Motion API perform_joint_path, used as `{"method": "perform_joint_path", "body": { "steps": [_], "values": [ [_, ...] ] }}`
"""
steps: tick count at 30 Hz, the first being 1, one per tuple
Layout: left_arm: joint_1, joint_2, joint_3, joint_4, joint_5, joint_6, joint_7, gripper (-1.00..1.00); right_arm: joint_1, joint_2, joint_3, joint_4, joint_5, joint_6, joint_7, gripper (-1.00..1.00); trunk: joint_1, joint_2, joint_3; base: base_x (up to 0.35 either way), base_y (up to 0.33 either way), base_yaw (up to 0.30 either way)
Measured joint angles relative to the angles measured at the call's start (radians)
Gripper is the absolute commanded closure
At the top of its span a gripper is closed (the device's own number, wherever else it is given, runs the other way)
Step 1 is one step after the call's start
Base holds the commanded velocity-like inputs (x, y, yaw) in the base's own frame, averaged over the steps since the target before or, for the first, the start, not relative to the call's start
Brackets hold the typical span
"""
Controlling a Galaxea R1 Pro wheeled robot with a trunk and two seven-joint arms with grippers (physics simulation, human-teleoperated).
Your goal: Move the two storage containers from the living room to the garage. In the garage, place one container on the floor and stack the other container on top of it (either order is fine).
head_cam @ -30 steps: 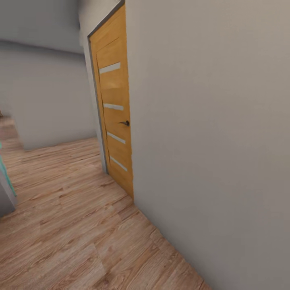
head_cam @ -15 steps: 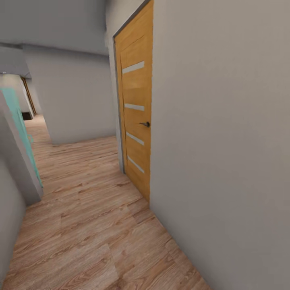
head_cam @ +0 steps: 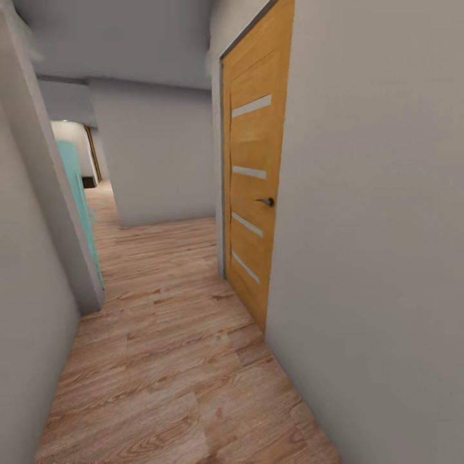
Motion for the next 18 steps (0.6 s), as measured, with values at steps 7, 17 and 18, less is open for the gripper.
{"method": "perform_joint_path", "body": {
  "steps": [7, 17, 18],
  "values": [
    [0.0, 0.0, 0.0, 0.0, 0.0, 0.0, -0.001, -1.0, -0.001, -0.002, 0.0, 0.0, -0.001, -0.001, 0.0, -1.0, 0.0, 0.0, 0.0, 0.176, 0.0, 0.3],
    [0.0, -0.001, 0.0, 0.0, 0.0, 0.0, -0.001, -1.0, 0.0, -0.004, 0.0, 0.0, -0.006, -0.002, 0.0, -1.0, 0.0, 0.0, 0.0, 0.184, 0.0, 0.3],
    [0.0, -0.001, 0.0, 0.0, 0.0, 0.0, -0.001, -1.0, 0.0, -0.004, -0.001, 0.0, -0.007, -0.002, 0.0, -1.0, 0.0, 0.0, 0.0, 0.197, 0.0, 0.3]
  ]
}}
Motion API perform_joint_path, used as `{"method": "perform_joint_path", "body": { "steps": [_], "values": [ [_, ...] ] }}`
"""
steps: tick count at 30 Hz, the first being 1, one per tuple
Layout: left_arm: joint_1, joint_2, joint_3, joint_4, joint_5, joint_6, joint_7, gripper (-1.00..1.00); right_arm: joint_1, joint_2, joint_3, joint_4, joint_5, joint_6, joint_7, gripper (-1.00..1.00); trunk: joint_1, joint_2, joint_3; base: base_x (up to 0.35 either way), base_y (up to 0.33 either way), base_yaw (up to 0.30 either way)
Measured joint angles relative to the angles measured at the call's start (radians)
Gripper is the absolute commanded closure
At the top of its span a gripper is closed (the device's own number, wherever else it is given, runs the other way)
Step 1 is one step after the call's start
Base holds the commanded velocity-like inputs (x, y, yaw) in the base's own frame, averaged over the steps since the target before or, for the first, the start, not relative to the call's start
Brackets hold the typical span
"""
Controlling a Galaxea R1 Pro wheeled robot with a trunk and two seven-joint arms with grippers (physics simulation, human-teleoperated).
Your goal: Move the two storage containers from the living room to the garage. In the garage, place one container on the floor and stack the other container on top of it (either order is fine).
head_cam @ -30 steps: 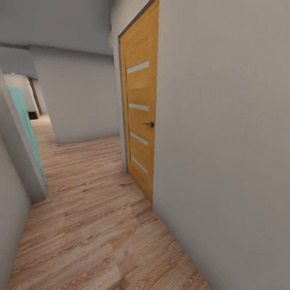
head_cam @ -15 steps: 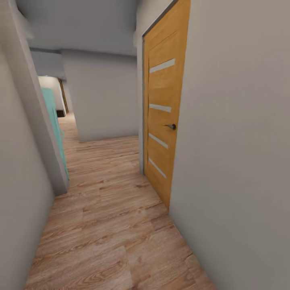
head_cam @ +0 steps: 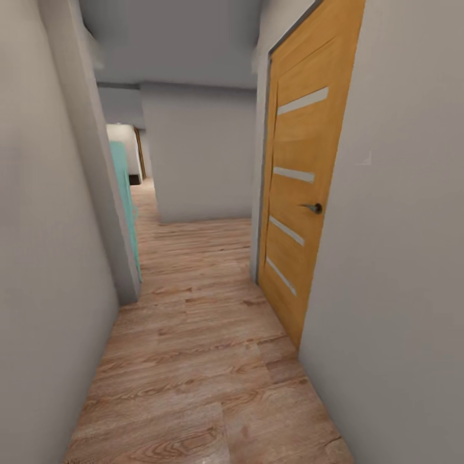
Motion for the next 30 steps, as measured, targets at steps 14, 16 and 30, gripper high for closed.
{"method": "perform_joint_path", "body": {
  "steps": [14, 16, 30],
  "values": [
    [0.0, 0.0, -0.001, 0.001, 0.001, 0.002, 0.0, -1.0, 0.0, 0.0, -0.004, 0.001, -0.005, 0.001, 0.01, -1.0, 0.0, 0.0, 0.0, 0.255, 0.0, 0.228],
    [0.0, 0.0, -0.002, 0.001, 0.001, 0.006, 0.0, -1.0, 0.001, 0.0, -0.004, 0.001, -0.005, 0.002, 0.011, -1.0, 0.0, 0.0, 0.0, 0.316, 0.0, 0.02],
    [0.0, 0.0, -0.003, 0.004, 0.0, 0.036, 0.0, -1.0, 0.0, -0.001, -0.002, 0.0, 0.0, -0.001, 0.013, -1.0, 0.0, 0.0, 0.0, 0.324, 0.0, 0.002]
  ]
}}
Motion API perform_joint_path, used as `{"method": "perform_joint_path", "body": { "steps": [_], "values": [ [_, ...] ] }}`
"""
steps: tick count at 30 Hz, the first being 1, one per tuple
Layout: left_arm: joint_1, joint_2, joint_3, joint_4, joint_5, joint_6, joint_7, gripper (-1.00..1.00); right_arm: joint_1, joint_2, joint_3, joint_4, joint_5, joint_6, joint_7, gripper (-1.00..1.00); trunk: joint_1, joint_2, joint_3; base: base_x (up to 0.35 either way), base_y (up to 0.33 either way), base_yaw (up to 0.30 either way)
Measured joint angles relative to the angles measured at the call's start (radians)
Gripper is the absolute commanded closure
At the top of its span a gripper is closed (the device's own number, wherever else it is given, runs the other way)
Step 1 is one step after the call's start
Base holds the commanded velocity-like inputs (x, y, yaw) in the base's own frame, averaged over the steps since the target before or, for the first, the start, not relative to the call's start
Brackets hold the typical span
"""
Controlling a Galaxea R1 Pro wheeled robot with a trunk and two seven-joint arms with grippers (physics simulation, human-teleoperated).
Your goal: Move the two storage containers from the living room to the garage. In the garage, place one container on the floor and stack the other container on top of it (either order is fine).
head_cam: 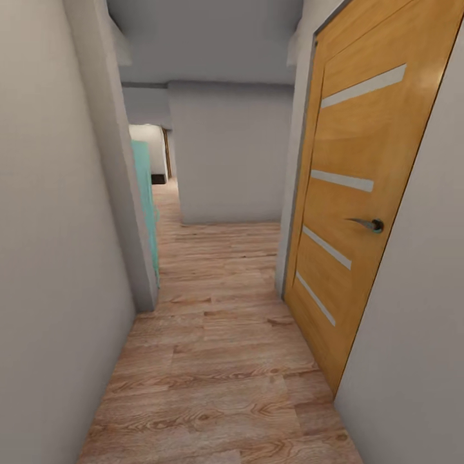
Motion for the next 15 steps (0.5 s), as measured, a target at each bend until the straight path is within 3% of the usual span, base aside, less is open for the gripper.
{"method": "perform_joint_path", "body": {
  "steps": [15],
  "values": [
    [0.0, 0.0, 0.0, -0.001, -0.001, 0.005, 0.0, -1.0, -0.001, 0.003, -0.001, 0.0, -0.004, 0.004, 0.0, -1.0, 0.0, 0.0, 0.0, 0.326, 0.0, 0.0]
  ]
}}
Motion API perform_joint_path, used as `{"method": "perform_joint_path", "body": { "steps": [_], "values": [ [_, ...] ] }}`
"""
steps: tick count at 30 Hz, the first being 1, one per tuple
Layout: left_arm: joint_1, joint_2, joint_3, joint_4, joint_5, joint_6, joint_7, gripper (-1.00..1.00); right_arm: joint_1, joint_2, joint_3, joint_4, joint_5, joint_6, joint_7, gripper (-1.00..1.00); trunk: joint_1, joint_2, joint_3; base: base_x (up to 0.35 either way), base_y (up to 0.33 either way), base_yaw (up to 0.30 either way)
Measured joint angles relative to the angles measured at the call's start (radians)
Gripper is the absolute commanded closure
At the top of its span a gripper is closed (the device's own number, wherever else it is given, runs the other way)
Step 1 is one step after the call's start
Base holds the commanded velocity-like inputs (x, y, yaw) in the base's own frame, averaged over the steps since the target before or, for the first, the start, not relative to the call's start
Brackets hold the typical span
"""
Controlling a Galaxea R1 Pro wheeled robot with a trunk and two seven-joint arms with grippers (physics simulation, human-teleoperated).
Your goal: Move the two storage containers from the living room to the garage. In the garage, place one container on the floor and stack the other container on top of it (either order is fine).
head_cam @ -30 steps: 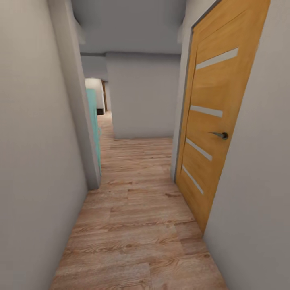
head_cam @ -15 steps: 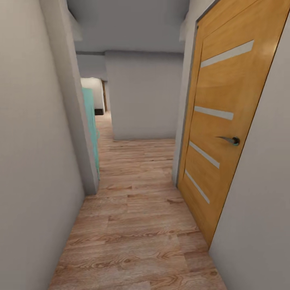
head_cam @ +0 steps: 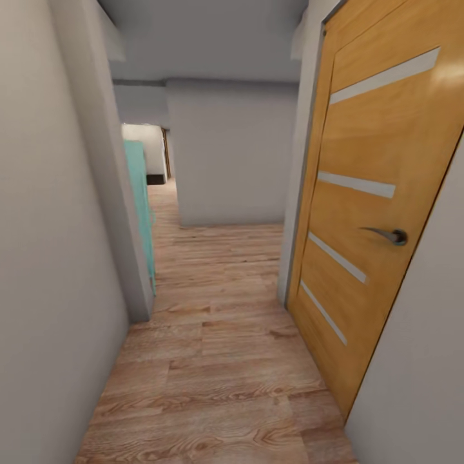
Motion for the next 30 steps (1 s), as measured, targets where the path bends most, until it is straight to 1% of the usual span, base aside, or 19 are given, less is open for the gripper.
{"method": "perform_joint_path", "body": {
  "steps": [8, 17, 27, 30],
  "values": [
    [0.0, -0.004, 0.0, 0.0, -0.003, -0.005, 0.0, -1.0, 0.0, -0.004, -0.001, 0.0, 0.0, -0.004, 0.002, -1.0, 0.0, 0.0, -0.002, 0.326, 0.0, 0.083],
    [0.0, -0.005, -0.001, 0.0, -0.002, -0.006, 0.0, -1.0, 0.0, -0.003, 0.003, 0.0, 0.011, -0.004, 0.001, -1.0, 0.0, 0.0, -0.003, 0.326, 0.0, 0.007],
    [0.0, -0.005, -0.001, 0.001, -0.002, -0.005, 0.0, -1.0, 0.001, -0.003, 0.004, 0.0, 0.011, -0.004, 0.001, -1.0, 0.0, 0.0, -0.003, 0.326, 0.0, 0.0],
    [0.0, -0.005, -0.002, 0.001, -0.003, -0.004, 0.0, -1.0, 0.0, -0.002, 0.0, 0.0, 0.004, -0.004, 0.001, -1.0, 0.0, 0.0, -0.003, 0.326, 0.0, 0.0]
  ]
}}
